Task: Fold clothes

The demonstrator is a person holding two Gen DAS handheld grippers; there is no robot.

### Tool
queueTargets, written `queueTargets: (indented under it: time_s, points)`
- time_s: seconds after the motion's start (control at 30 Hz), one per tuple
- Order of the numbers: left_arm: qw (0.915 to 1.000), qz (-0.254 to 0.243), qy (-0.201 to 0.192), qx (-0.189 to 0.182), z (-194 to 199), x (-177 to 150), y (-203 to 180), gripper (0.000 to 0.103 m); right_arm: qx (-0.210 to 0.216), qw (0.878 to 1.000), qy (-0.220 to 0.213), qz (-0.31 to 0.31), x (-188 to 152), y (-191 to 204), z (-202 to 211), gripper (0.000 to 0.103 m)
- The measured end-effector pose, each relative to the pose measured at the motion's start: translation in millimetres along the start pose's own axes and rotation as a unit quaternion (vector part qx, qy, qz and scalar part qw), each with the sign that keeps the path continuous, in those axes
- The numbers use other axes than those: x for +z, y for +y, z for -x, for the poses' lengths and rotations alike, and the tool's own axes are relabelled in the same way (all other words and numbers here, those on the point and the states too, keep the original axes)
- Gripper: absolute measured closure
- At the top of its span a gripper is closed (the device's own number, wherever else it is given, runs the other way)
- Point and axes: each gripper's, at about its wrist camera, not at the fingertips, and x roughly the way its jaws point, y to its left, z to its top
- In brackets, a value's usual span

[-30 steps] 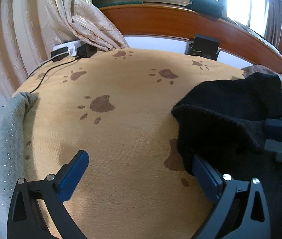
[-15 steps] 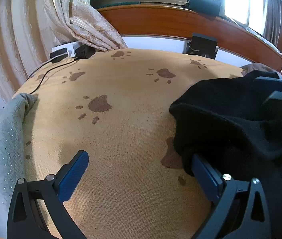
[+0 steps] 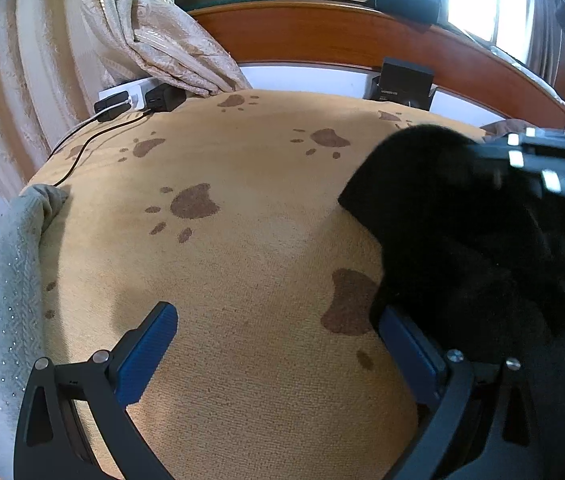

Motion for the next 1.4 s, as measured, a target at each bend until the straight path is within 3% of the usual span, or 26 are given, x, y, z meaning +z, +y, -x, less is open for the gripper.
queueTargets:
  time_s: [0.13, 0.33, 0.43, 0.53, 0.67, 0.77, 0.97, 1.07, 1.13, 1.3, 1.33, 1.37, 1.4]
  points:
    - [1.0, 0.006, 0.006, 0.004, -2, 0, 2, 0.002, -0.139, 0.989, 0.022, 0.036, -2, -17, -27, 0.09]
    - [0.9999, 0.015, 0.006, 0.006, -3, 0, 5, 0.002, -0.14, 0.988, 0.028, -0.062, -24, -75, -3, 0.09]
    - [0.9999, 0.008, -0.005, 0.008, 2, 1, 3, 0.002, -0.125, 0.986, -0.004, -0.115, -38, -96, 39, 0.09]
    - [0.9997, 0.011, -0.021, 0.005, 7, 3, 4, 0.002, -0.11, 0.984, -0.049, -0.129, -55, -92, 85, 0.09]
    - [0.9985, 0.025, -0.048, -0.009, 16, 6, 6, 0.002, -0.108, 0.984, -0.083, -0.113, -95, -81, 142, 0.088]
    - [0.9974, 0.022, -0.067, -0.012, 21, 8, 4, 0.002, -0.119, 0.988, -0.051, -0.085, -129, -68, 154, 0.088]
    - [0.9981, -0.003, -0.062, -0.006, 17, 10, -6, 0.002, -0.164, 0.985, -0.009, -0.052, -172, -55, 168, 0.087]
    - [0.9982, 0.001, -0.059, -0.005, 15, 10, -5, 0.002, -0.162, 0.986, 0.028, -0.013, -184, -50, 158, 0.087]
    - [0.9984, 0.004, -0.057, -0.006, 14, 10, -3, 0.002, -0.189, 0.98, 0.053, 0.024, -190, -45, 146, 0.087]
    - [0.9986, 0.02, -0.046, -0.013, 10, 10, 3, 0.001, -0.208, 0.977, 0.033, 0.019, -192, -51, 146, 0.086]
    - [0.9987, 0.024, -0.043, -0.014, 9, 10, 4, 0.001, -0.212, 0.977, 0.029, 0.019, -192, -52, 148, 0.084]
    - [0.9987, 0.028, -0.04, -0.015, 8, 10, 6, 0.002, -0.216, 0.976, 0.023, 0.016, -194, -52, 152, 0.073]
    - [0.9987, 0.032, -0.037, -0.016, 7, 10, 7, 0.002, -0.221, 0.975, 0.016, 0.014, -195, -53, 155, 0.047]
